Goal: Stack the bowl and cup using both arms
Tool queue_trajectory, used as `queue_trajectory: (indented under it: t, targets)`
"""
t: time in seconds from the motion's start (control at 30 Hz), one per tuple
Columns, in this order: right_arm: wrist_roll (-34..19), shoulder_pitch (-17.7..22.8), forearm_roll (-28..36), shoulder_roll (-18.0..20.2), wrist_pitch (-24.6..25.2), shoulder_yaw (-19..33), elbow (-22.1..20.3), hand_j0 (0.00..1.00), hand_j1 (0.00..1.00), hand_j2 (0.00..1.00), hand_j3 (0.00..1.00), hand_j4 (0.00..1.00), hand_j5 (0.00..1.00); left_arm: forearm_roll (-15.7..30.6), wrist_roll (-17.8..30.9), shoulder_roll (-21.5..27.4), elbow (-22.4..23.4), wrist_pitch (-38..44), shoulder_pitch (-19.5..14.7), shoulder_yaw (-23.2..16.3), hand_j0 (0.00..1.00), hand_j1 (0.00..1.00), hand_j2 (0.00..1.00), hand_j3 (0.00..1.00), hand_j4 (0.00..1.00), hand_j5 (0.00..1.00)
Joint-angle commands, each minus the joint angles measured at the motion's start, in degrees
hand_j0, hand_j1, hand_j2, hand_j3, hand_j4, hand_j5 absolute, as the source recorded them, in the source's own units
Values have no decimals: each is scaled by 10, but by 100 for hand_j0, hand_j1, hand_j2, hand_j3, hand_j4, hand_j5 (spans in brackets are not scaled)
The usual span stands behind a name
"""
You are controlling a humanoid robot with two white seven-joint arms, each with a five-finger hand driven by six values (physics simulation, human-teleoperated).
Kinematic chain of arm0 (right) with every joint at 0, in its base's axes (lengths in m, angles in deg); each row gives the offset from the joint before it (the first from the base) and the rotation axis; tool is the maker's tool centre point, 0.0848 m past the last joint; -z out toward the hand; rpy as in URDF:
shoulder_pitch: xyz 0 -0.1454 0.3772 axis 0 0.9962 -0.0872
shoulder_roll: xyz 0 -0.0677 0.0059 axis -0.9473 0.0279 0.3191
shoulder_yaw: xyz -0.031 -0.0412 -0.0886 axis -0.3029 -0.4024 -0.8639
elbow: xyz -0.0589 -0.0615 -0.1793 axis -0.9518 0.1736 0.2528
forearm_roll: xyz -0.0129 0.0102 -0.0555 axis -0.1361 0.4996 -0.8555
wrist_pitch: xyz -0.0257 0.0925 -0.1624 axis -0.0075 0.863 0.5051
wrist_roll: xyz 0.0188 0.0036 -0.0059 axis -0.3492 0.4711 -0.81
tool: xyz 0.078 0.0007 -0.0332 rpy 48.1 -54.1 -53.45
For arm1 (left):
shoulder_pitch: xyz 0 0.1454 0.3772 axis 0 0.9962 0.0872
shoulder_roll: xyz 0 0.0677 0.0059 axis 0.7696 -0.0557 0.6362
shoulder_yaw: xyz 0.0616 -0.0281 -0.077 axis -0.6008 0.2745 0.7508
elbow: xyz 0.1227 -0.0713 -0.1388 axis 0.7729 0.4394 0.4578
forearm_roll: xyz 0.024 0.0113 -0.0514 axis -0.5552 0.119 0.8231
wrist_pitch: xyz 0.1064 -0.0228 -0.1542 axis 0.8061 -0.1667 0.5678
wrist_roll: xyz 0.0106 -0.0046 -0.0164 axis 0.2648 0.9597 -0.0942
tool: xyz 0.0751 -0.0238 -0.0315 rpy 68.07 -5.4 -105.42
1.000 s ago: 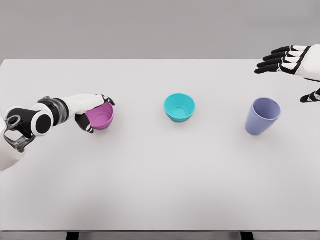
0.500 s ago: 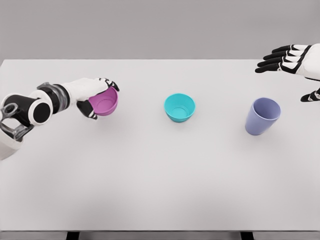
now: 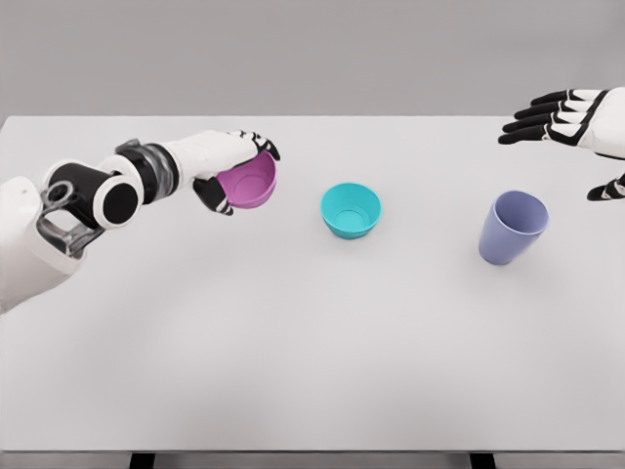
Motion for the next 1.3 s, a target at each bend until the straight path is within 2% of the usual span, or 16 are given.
queue_trajectory:
  t: [0.0,0.33,0.43,0.5,0.6,0.67,0.8,0.93,1.17,1.27]
  targets:
    - [0,0,3,11,2,0,0,100,100,100,100,100,100,-1,-1,-19,2,0,-1,-7,64,64,64,64,64,64]
    - [0,7,-3,11,2,-4,-1,100,100,100,100,100,100,-2,-1,-60,6,1,-41,-48,64,64,64,64,64,64]
    - [0,18,-8,53,2,-5,0,100,100,100,100,100,100,-10,-1,-77,10,1,-41,-48,64,64,64,64,64,64]
    - [0,33,-8,59,2,-7,0,100,100,100,100,100,100,-19,-1,-87,12,1,-42,-48,64,64,64,64,64,64]
    - [0,26,-9,59,2,-24,0,100,100,100,100,100,100,-27,-1,-101,16,1,-45,-48,64,64,64,64,64,64]
    - [0,12,-30,54,2,-41,7,100,100,100,100,100,100,-27,-1,-107,18,0,-49,-49,64,64,64,64,64,64]
    - [0,-3,-48,41,2,-55,32,100,100,100,100,100,100,-36,-1,-138,51,0,-55,-52,64,64,64,64,64,64]
    - [0,-72,-88,-20,2,-153,70,100,100,100,100,100,100,-43,-1,-165,80,0,-62,-69,64,64,64,64,64,64]
    - [0,-83,-88,-34,2,-167,71,100,100,100,100,100,100,-51,-1,-185,85,1,-62,-77,64,64,64,64,64,64]
    - [0,-96,-97,-50,2,-189,78,100,100,100,100,100,100,-52,-1,-199,112,0,-62,-82,64,64,64,64,64,64]
